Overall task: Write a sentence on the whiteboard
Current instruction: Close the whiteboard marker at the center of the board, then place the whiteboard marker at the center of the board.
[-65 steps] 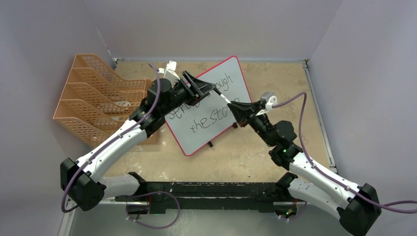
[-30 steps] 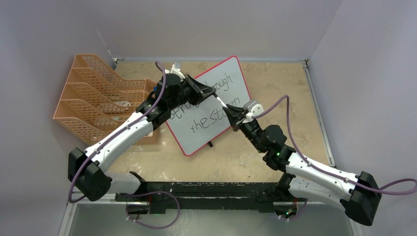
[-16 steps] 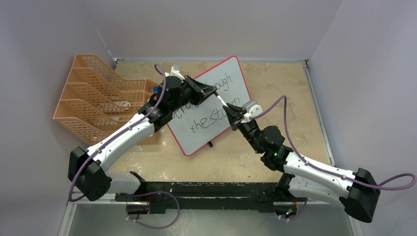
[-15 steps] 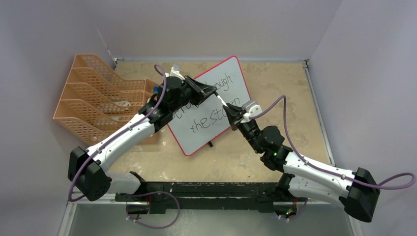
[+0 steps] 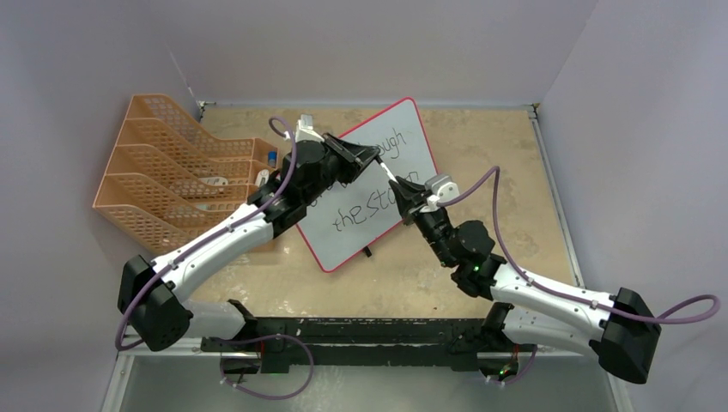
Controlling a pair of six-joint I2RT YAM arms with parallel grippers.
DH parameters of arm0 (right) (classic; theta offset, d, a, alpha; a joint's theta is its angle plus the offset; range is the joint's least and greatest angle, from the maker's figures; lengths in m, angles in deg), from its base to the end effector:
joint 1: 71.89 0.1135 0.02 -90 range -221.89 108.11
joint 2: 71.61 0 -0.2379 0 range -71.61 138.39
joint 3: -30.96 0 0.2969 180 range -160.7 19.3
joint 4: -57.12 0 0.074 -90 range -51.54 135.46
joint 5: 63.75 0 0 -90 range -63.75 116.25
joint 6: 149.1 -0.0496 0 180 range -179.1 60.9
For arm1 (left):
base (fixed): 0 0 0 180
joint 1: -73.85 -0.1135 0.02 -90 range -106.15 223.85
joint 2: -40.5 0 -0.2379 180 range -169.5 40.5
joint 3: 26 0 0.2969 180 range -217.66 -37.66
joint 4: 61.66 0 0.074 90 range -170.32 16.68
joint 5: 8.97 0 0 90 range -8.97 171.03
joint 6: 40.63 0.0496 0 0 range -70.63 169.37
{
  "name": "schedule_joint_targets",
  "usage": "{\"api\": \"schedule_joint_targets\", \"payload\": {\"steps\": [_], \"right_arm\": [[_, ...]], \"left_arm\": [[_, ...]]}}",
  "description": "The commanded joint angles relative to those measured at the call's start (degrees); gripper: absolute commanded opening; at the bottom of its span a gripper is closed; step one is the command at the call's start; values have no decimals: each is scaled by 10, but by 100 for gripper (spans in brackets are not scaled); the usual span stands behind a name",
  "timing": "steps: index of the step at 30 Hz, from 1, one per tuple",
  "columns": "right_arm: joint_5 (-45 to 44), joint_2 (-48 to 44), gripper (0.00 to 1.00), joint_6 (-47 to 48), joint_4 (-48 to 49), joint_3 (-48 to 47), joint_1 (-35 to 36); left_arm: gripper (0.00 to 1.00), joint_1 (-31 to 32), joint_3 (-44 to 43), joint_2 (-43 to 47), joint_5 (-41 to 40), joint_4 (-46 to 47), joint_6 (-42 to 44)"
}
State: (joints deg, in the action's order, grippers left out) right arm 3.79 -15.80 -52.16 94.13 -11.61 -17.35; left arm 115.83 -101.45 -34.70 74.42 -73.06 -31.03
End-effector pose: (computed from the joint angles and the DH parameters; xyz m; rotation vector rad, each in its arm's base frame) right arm 0.1808 0.2211 0.2906 -0.2874 1.1691 0.5033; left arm 0.2841 -0.2480 0.3210 -0.7488 1.8600 -1.3870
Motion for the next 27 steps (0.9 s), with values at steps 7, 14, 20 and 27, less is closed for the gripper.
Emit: {"api": "schedule_joint_targets", "payload": {"steps": [7,14,20,27], "right_arm": [[-27,12,0,-65,67,-36,-3],[-94,11,0,-91,50,-35,-2],[-178,-26,0,-117,-14,-18,-4],[-251,-63,0,-225,-179,-18,-65]], "left_arm": [[0,83,29,26,102,15,4],[0,88,33,53,70,0,21],[40,87,14,93,-15,-69,81],[54,87,-13,145,-106,-140,203]]}}
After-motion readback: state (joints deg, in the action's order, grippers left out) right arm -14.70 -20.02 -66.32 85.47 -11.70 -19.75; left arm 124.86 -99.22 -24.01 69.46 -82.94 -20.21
